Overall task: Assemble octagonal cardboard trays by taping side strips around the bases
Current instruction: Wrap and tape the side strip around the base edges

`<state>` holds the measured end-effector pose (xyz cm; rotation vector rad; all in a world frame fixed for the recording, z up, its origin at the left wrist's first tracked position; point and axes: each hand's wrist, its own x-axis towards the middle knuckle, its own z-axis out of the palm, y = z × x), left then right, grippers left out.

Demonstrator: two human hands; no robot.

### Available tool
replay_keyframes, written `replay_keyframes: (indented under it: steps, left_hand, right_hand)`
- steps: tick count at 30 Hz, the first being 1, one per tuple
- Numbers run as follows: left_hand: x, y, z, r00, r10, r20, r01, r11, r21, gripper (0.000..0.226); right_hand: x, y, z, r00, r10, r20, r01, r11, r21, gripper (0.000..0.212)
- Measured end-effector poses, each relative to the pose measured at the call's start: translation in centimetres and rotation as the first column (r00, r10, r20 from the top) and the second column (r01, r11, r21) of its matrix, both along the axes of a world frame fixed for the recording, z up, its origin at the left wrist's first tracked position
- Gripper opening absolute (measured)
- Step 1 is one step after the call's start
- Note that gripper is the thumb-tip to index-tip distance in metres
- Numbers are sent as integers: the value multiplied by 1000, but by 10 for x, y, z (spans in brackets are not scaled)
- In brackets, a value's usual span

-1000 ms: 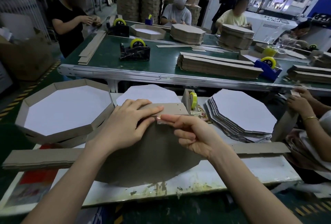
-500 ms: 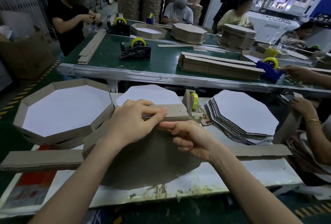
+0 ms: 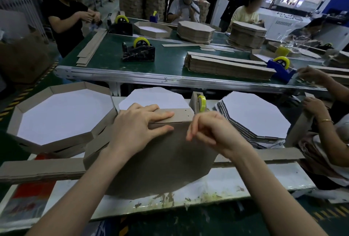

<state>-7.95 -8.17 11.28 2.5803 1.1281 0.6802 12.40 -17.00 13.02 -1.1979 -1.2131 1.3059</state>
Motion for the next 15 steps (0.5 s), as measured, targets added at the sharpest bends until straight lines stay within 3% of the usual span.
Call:
replay_keyframes:
  steps: [2,4,6,8,11,15]
  left_hand:
    - [1,-2,0,999,34,-37,-33,999,14,72]
    - [1,-5,0,994,56,-91,-52,998,43,76]
    - [-4,-8,-1,987,48,-153,-36,996,84,80]
    - [-11,-9,0,968,58,-244,-26,991,131,91]
    - [-4,-13,4,901,119,-417,-17,970,242,102]
    - [37,-24,15,920,44,-389,55,970,238,95]
  right_hand:
    - [7,10,8,974,-227,10,223,962,157,34]
    - [12,20,10,897,-390,208,336,907,253,37]
    - [16,27,5,827,-343,446,278,938,206,30]
    - [19,30,-5,822,-203,533,191,979,78,32]
    - [17,27,-15,820,-125,558,165,986,-20,35]
    - [10,25,-17,832,-129,539,111,992,66,40]
